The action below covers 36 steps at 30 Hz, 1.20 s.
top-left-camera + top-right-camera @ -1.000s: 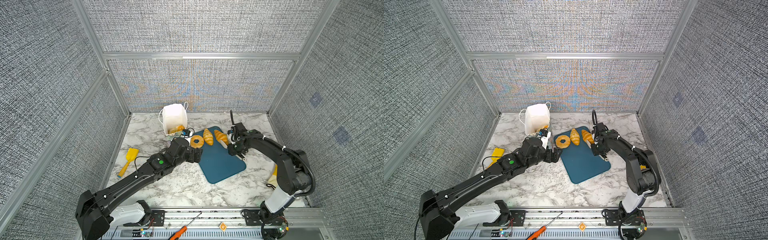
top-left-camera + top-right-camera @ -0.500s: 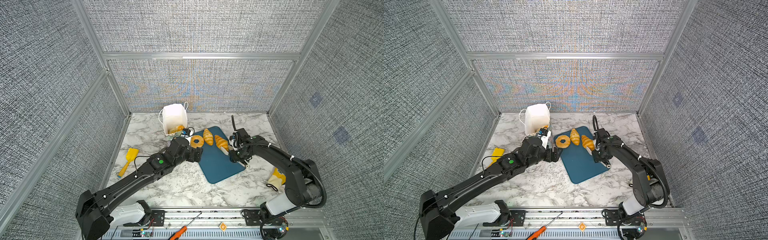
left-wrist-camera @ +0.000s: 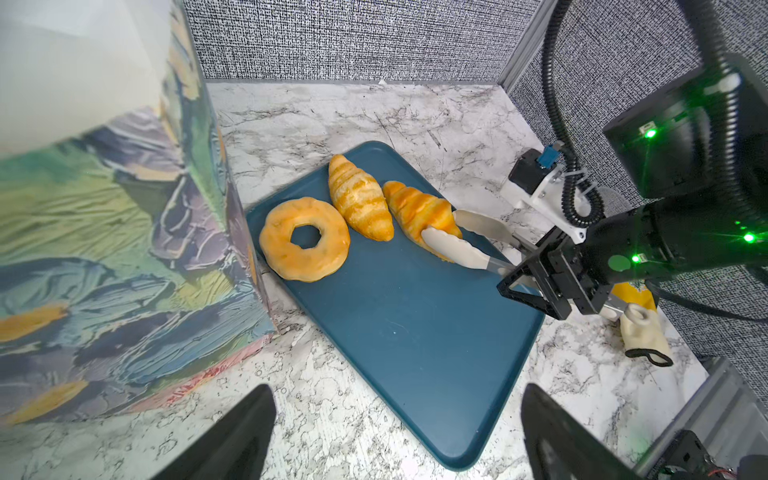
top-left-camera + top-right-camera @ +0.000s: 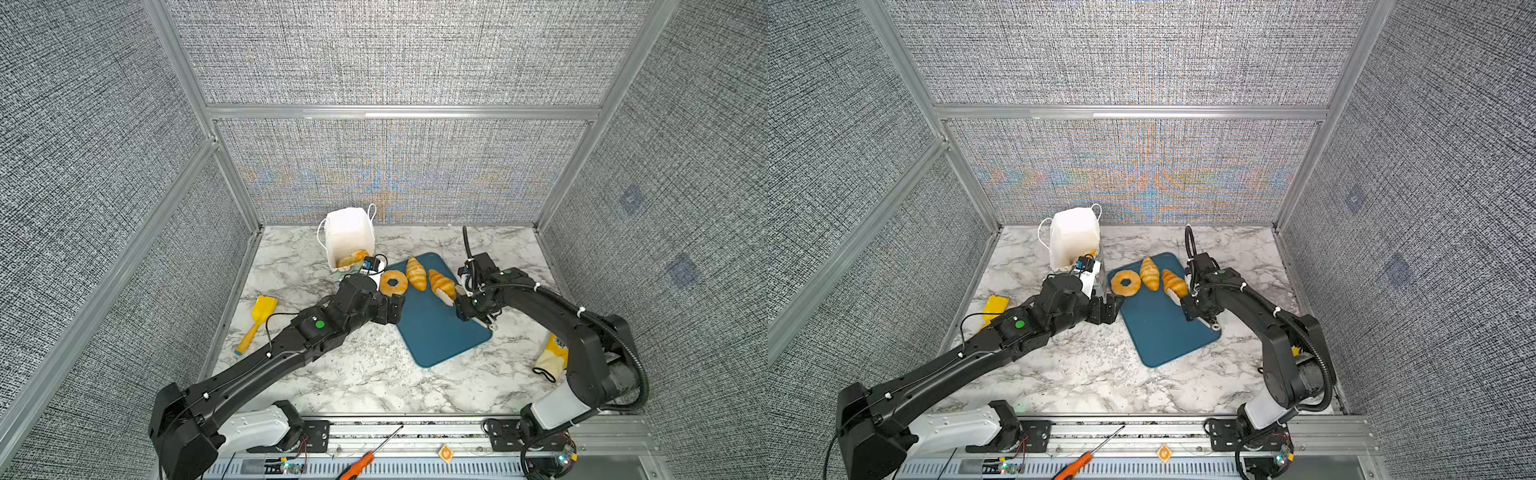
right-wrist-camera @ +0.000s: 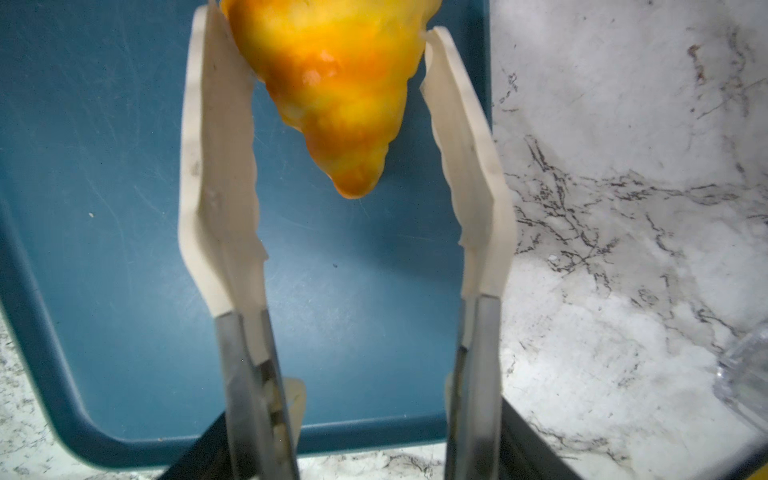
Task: Place the fake bread into the paper bag
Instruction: 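Lower the open tongs around the croissant farthest from the robot with the right gripper, then close the tongs on the croissant with the right gripper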
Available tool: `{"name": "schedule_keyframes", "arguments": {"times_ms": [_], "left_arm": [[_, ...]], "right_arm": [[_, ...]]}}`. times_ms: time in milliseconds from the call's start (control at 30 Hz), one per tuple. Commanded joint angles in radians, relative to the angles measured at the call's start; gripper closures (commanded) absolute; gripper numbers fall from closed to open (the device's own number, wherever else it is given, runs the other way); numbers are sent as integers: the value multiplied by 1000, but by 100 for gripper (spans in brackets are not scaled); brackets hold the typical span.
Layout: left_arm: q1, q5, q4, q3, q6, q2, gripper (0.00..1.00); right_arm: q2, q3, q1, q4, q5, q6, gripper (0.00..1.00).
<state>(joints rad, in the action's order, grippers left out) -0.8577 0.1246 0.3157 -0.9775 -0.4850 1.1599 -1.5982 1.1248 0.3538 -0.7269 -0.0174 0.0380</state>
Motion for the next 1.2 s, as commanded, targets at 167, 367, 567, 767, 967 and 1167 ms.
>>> {"name": "schedule_keyframes", "arguments": {"times_ms": [167,367,567,767,967,1167], "left_arm": [[-1,9,8,-3,2,-3,6],[-1,14,13,-3,-1,-4,6],[-1,18,18,0,-6,-7,6],[-1,25,26,-1,-6,-11,6],[-1,33,31,2,-6,-15,5],[-1,39,32,9,-6,-24,5]], "right_arm": [[-33,31,2,9,-4,-38,28],[-77,60,4,4,-30,-35,27],[-116,99,4,4,-41,-23,27],[-156,136,9,-15,-46,-14,28],[-160,142,13,-35,-47,-32,45],[-124,130,14,-38,7,-55,63]]}}
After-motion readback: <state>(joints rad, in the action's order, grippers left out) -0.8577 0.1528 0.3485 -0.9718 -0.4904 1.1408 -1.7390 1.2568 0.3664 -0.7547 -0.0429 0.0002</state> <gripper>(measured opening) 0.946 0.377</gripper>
